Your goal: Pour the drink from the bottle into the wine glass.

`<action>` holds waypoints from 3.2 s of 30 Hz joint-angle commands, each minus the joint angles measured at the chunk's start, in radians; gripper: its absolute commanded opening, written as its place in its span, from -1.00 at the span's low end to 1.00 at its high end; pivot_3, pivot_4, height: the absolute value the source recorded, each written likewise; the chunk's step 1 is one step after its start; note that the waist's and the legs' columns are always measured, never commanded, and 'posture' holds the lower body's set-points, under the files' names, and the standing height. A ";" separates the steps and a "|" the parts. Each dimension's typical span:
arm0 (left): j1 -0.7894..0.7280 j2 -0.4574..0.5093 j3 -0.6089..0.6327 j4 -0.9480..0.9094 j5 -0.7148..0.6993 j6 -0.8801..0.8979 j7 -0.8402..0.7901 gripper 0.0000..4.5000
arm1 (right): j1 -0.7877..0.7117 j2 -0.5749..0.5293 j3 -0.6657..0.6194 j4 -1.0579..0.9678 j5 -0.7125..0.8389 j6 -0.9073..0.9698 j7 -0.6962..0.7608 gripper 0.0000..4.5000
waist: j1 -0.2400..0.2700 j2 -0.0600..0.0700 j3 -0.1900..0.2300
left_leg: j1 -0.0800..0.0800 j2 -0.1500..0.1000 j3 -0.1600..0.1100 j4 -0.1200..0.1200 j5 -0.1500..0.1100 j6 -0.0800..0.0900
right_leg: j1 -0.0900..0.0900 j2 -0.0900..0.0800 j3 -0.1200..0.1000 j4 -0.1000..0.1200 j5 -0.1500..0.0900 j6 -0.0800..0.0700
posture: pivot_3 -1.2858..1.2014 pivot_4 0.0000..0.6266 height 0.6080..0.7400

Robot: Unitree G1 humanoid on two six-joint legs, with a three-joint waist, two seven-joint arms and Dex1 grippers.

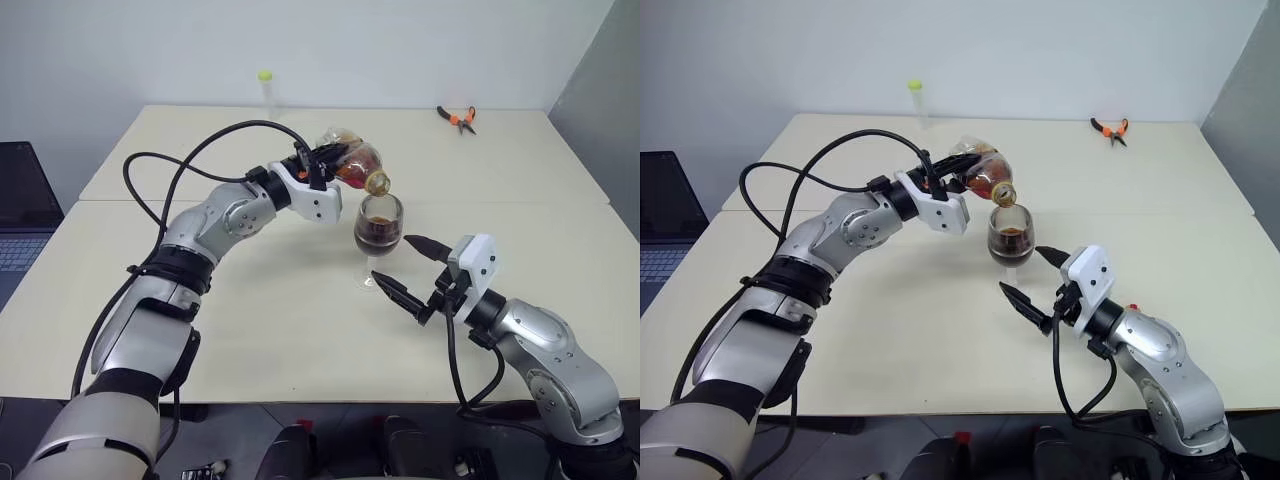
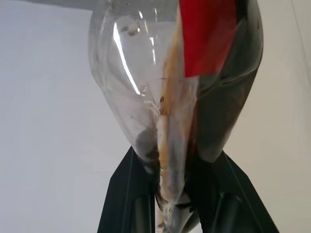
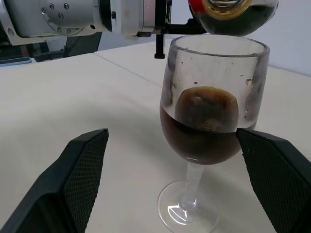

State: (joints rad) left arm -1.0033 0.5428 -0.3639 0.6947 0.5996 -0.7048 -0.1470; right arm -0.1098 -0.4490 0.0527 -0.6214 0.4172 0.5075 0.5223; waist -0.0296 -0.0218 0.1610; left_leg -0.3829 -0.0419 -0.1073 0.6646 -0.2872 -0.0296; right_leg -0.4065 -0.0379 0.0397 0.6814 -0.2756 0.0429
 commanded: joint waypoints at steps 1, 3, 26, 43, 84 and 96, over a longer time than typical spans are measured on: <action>0.010 -0.009 0.071 -0.093 -0.091 0.054 -0.031 -0.70 | 0.002 -0.005 -0.034 -0.052 0.022 -0.039 0.015 1.00 | 0.000 0.000 0.000 | 0.000 0.000 0.000 0.000 0.000 0.000 | 0.000 0.000 0.000 0.000 0.000 0.000 | 0.03 -0.52 1.00; 0.031 -0.015 0.090 -0.120 -0.128 0.089 -0.053 -0.70 | 0.003 -0.009 -0.046 -0.062 0.028 -0.045 0.021 1.00 | 0.000 0.000 0.000 | 0.000 0.000 0.000 0.000 0.000 0.000 | 0.000 0.000 0.000 0.000 0.000 0.000 | 0.03 -0.52 1.00; 0.395 -0.163 0.478 -0.389 -0.670 0.616 -0.162 -0.70 | -0.146 -0.166 -0.130 -0.209 0.303 0.161 0.029 1.00 | 0.001 0.000 -0.001 | 0.000 0.001 -0.001 0.001 0.001 -0.001 | 0.001 0.000 0.000 0.000 0.000 0.000 | 0.03 -0.52 1.00; 0.337 -0.199 0.557 0.069 -0.720 0.527 -0.141 -0.70 | -0.317 -0.209 -0.107 -0.175 0.438 0.283 0.016 1.00 | 0.003 -0.001 -0.001 | 0.000 0.001 -0.001 0.001 -0.001 0.002 | 0.001 -0.001 -0.001 0.000 0.000 0.000 | 0.03 -0.52 1.00; 0.656 -0.195 0.563 -0.525 -0.730 0.627 -0.124 0.98 | -0.048 -0.109 -0.172 -0.138 0.260 -0.029 0.016 1.00 | 0.004 -0.003 -0.003 | 0.001 0.002 -0.001 0.000 -0.001 0.002 | 0.001 -0.003 0.000 0.000 0.000 0.000 | 0.03 -0.52 1.00; 0.864 -0.216 0.592 -0.799 -0.734 0.738 -0.077 0.98 | 0.169 -0.036 -0.282 0.020 0.189 -0.184 0.043 1.00 | 0.006 -0.002 -0.003 | 0.002 0.002 0.000 -0.001 -0.001 0.002 | 0.002 -0.002 0.000 -0.001 0.000 0.000 | 0.03 -0.52 1.00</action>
State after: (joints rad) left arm -0.1435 0.3267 0.2123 -0.0502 -0.1258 0.0199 -0.2414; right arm 0.0516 -0.4927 -0.2129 -0.6076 0.6265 0.3681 0.5524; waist -0.0240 -0.0240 0.1582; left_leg -0.3805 -0.0402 -0.1072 0.6641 -0.2884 -0.0277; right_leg -0.4039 -0.0401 0.0402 0.6804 -0.2753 0.0426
